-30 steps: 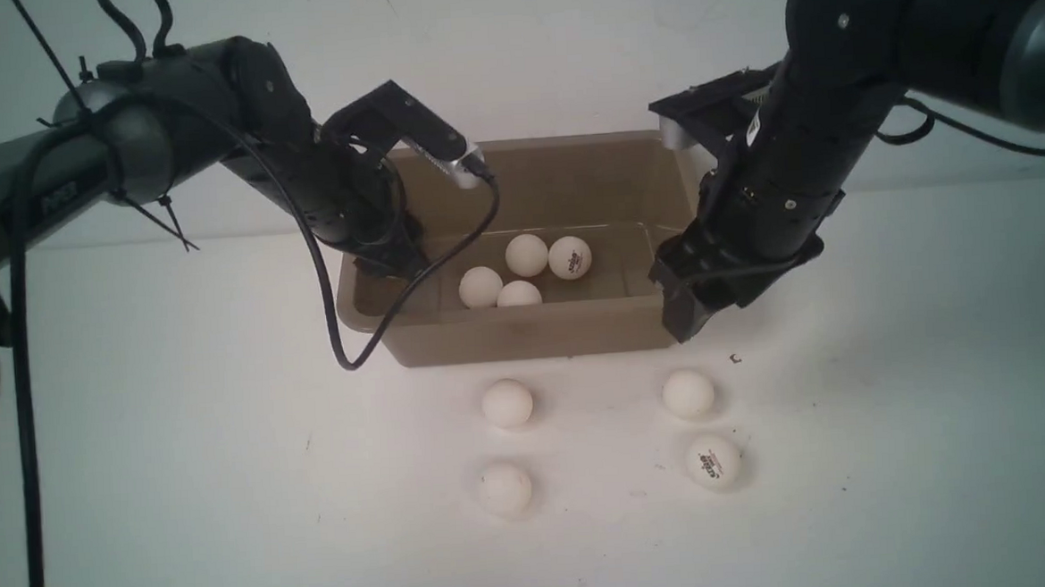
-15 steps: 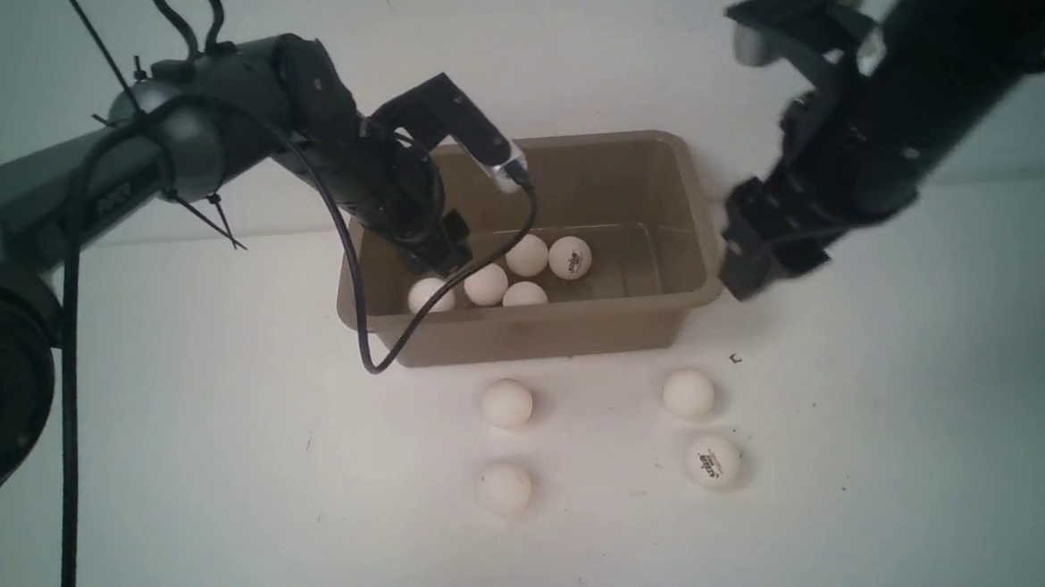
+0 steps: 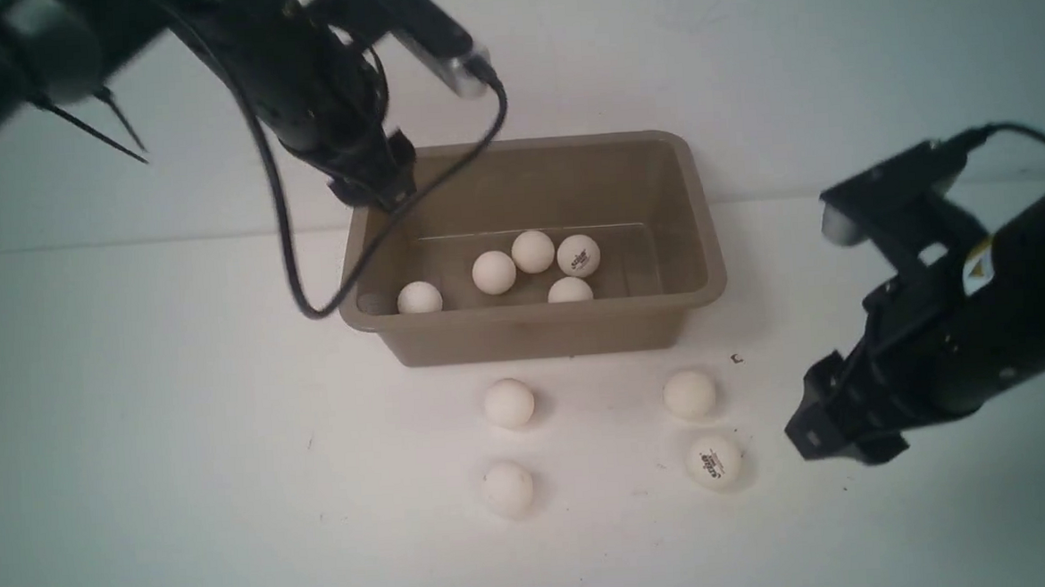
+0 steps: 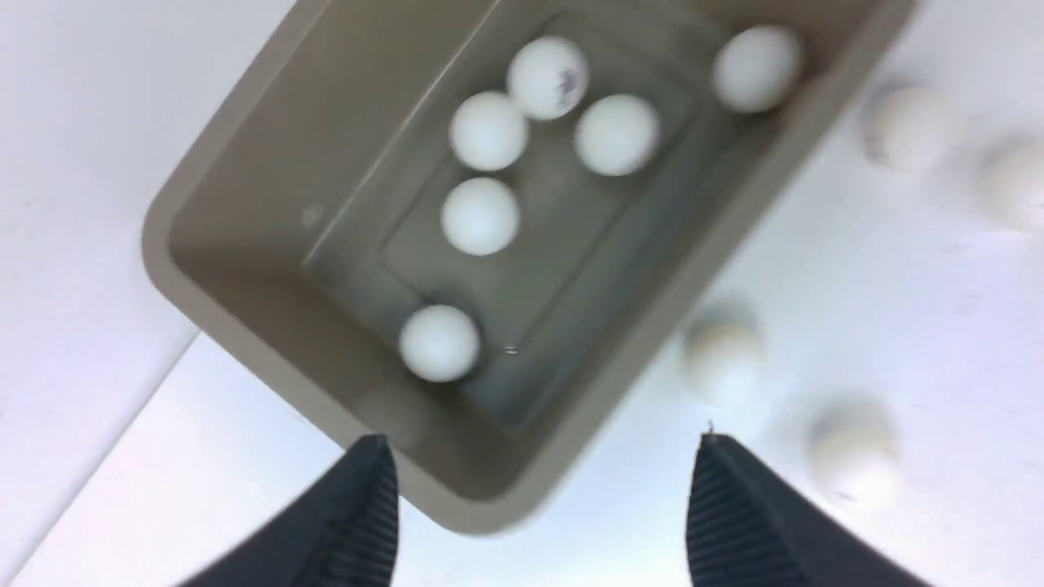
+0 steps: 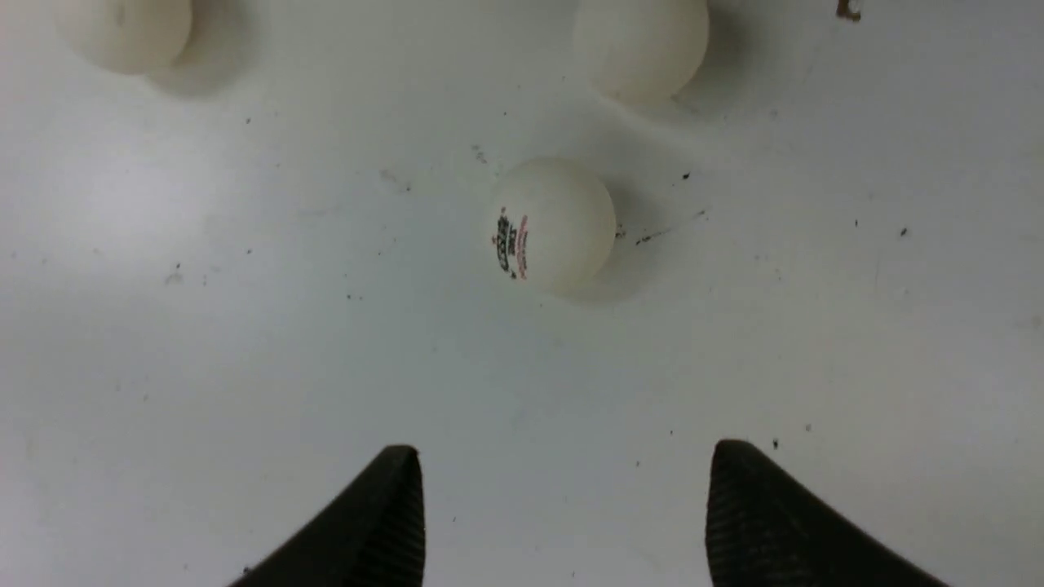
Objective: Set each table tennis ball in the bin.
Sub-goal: Use the right arm to clamp the table tennis ball closest to it
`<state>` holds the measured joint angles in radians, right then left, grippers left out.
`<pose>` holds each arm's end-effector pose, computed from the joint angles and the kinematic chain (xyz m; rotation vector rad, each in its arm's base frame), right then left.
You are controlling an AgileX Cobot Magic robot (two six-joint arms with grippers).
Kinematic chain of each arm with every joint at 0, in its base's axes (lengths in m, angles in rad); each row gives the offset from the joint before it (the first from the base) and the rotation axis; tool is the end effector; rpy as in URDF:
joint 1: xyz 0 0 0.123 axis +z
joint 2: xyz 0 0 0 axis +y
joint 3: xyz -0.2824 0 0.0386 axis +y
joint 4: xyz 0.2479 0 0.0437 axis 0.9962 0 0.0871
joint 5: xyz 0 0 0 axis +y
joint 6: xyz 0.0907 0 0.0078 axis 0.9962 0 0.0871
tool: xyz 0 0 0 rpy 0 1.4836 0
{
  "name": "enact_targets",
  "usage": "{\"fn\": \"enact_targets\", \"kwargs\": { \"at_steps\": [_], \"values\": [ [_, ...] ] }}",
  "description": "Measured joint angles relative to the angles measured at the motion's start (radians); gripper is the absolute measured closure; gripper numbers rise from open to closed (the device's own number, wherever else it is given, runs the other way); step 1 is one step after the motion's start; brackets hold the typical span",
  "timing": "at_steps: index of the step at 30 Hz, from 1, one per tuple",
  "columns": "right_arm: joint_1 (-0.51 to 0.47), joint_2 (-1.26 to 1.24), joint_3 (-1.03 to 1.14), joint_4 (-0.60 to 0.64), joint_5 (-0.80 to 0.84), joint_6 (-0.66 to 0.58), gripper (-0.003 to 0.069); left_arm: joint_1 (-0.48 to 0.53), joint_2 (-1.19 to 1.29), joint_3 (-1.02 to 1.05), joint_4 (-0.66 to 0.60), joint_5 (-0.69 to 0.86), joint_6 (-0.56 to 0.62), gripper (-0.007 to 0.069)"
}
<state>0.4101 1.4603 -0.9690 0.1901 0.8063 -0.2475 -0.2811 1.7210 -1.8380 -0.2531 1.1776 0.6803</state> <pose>0.2508 0.1226 0.2454 -0.7572 2.6796 0.2651 0.3516 -0.1235 0.3961 1.1295 2.2338 -0.1723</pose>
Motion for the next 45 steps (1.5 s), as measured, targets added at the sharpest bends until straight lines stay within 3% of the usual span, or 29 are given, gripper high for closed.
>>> {"fn": "enact_targets", "kwargs": {
  "at_steps": [9,15,20,29,36,45],
  "values": [
    [0.000,0.089,0.000,0.001,-0.090,-0.011,0.0236,0.000,-0.270,0.373,-0.019,-0.083,0.036,0.0323],
    [0.007,0.157,0.000,0.015,-0.148,-0.032,0.0236,0.000,-0.485,0.617,-0.031,-0.116,0.033,0.0335],
    [0.073,0.243,-0.015,0.016,-0.189,-0.033,0.0236,0.000,-0.594,0.740,-0.077,-0.117,0.032,0.0335],
    [0.102,0.353,-0.132,-0.015,-0.163,-0.003,0.0236,0.000,-0.699,0.877,-0.110,-0.115,0.032,0.0335],
    [0.102,0.365,-0.144,-0.080,-0.133,0.030,0.0236,0.000,-0.720,0.889,-0.114,-0.115,0.031,0.0335],
    [0.104,0.371,-0.149,-0.058,-0.129,0.031,0.0236,0.000,-0.720,0.889,-0.136,-0.116,0.031,0.0335]
  ]
}}
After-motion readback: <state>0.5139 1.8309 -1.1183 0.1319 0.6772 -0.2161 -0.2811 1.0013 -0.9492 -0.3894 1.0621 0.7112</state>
